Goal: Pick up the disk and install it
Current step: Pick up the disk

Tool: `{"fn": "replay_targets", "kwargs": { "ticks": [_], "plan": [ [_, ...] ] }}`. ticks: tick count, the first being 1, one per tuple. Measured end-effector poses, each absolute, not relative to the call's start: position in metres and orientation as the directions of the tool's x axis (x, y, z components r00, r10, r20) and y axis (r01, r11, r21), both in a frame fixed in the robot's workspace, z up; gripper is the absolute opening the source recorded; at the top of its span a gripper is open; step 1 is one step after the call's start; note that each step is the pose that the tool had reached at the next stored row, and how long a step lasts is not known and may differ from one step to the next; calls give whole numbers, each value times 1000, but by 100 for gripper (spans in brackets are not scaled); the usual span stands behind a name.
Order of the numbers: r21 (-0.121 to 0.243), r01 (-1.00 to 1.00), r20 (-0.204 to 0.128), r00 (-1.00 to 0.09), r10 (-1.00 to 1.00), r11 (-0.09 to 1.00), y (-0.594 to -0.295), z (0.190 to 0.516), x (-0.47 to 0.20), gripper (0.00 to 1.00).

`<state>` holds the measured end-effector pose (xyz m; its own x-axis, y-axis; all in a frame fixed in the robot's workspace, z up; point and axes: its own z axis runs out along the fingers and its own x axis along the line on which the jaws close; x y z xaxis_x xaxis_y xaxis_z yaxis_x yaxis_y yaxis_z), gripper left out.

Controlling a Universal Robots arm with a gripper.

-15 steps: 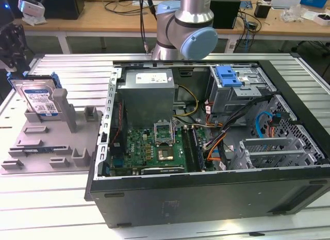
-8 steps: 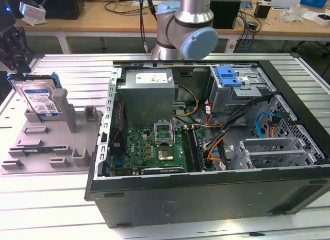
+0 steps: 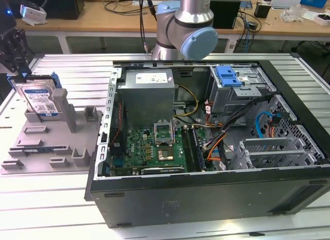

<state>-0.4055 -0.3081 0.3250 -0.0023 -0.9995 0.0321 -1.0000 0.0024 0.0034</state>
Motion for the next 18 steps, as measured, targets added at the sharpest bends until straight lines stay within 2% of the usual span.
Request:
{"fn": "replay_targets", "kwargs": {
  "ticks": [18],
  "plan": [
    [6,-1000,32,-2,-999,2,-309,308,-405,42]
  ]
}}
